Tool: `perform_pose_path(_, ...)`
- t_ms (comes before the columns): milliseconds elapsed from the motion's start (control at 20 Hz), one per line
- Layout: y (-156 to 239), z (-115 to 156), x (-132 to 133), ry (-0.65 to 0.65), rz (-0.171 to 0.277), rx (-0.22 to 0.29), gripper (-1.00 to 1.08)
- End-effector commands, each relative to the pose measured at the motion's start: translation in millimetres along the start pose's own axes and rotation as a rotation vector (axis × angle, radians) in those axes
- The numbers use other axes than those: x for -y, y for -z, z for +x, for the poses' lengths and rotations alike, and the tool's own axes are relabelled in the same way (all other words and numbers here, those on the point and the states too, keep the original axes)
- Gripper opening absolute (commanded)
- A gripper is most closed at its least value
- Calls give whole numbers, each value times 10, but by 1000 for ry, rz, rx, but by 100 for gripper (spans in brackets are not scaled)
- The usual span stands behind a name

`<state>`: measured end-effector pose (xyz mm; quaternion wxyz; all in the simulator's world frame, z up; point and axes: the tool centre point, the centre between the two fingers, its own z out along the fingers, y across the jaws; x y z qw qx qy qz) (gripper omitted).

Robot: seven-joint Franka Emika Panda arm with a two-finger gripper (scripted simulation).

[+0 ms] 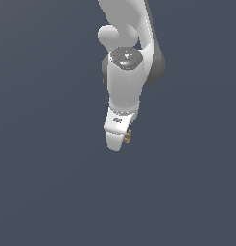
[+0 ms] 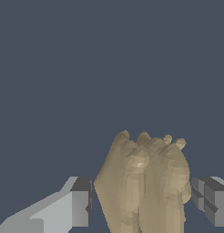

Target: Pick up the object and move it to a goal position.

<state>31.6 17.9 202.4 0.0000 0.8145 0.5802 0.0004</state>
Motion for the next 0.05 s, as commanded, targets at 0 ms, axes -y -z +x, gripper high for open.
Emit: perform_pose_path(0,16,9,-9,-1,1,0,-100)
